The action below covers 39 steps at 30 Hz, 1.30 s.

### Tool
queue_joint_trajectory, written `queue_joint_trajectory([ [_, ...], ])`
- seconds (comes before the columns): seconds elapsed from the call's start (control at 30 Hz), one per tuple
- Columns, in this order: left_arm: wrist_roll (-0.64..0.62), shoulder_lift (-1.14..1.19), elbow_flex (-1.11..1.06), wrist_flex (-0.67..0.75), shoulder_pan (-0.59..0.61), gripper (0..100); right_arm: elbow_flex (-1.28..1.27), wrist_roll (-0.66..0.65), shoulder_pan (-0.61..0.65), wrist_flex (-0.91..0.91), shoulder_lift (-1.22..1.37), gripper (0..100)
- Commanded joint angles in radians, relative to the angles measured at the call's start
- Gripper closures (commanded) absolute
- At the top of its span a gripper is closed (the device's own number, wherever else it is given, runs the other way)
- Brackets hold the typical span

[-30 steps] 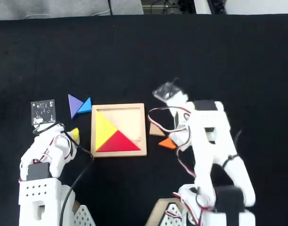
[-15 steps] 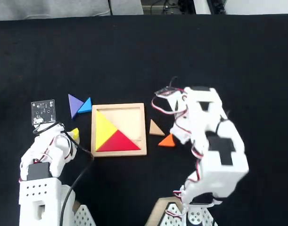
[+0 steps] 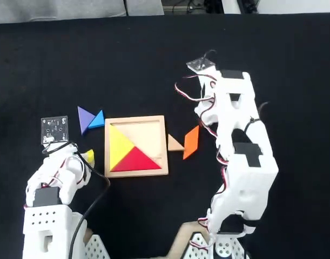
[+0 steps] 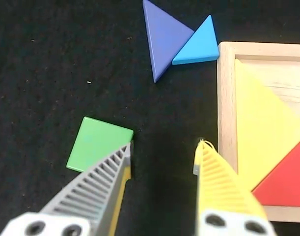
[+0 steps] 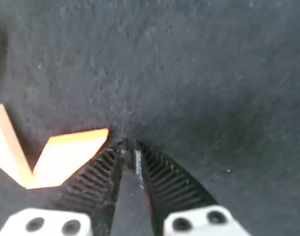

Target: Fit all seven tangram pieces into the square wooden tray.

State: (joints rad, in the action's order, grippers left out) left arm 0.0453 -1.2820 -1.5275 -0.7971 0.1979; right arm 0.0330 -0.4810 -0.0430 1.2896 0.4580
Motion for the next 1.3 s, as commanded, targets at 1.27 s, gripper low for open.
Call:
queue_joint_trajectory([
  [1.27,0.0,-0.012,0.005,0.023,-0.022,79,-0.231,0.272,0.295,-0.069,-0.163,95.5],
])
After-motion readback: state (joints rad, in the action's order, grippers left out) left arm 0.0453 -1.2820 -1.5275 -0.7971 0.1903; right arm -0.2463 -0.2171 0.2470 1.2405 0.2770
